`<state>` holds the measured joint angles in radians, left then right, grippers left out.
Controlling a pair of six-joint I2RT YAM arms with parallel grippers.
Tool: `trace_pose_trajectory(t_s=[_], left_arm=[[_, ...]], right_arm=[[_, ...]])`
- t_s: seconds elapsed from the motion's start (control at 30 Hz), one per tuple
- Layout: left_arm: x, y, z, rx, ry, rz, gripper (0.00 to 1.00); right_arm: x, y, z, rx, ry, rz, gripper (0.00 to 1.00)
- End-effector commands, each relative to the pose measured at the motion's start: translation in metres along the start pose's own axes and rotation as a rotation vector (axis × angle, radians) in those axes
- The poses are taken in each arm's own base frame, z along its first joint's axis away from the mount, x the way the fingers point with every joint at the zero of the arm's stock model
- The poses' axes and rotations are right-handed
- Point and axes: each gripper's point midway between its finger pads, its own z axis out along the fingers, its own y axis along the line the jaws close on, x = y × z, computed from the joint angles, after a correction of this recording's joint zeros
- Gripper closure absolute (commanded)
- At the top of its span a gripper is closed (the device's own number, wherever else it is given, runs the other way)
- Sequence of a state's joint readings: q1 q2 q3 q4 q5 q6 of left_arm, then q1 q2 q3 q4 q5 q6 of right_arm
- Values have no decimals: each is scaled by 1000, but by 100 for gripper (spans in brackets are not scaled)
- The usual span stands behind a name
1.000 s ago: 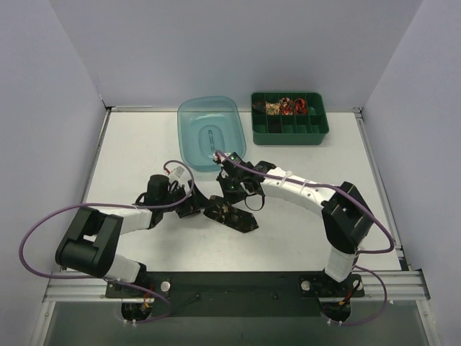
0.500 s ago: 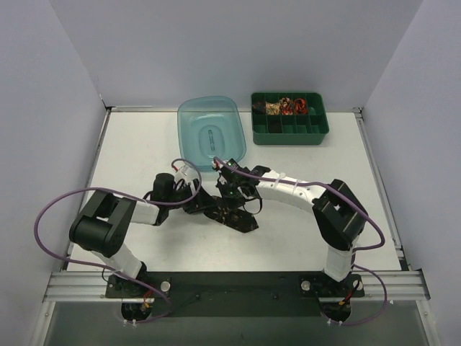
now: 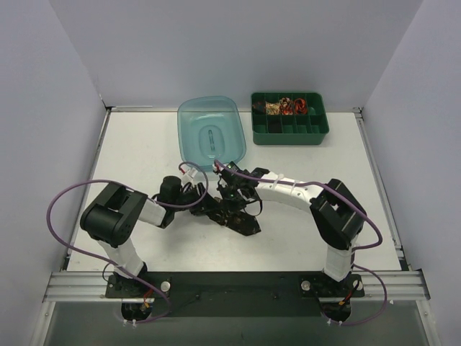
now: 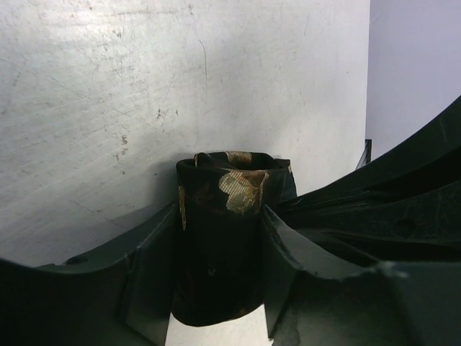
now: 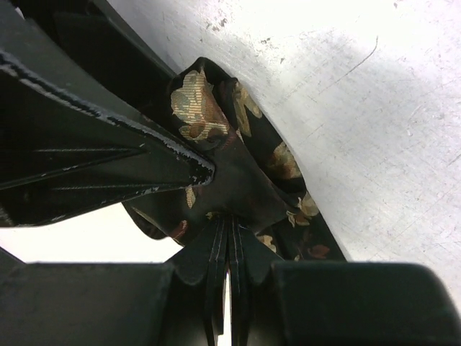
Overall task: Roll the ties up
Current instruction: Roll the tie at the center of the board.
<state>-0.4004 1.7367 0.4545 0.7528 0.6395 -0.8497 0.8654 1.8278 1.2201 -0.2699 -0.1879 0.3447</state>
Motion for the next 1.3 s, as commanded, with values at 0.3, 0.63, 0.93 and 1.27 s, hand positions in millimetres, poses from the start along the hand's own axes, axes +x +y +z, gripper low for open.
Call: trace_pose_trajectory(t_s=[0.3,0.63,0.93,1.27], left_arm=[[11,-19,6,80,18,11,57],[-16,-14,-15,-1,-93,77,24],[-18,-8,-30,-97,-78,132,13],[-4,0,-25,-74,-21,103,13]], right_arm=[[4,-3,1,38,4,12,100],[-20,-4,-42,44,-131,5,100],[-25,-9,-48,26,-134,7,99],[12,-5,-38,-17,-31,-14,100]])
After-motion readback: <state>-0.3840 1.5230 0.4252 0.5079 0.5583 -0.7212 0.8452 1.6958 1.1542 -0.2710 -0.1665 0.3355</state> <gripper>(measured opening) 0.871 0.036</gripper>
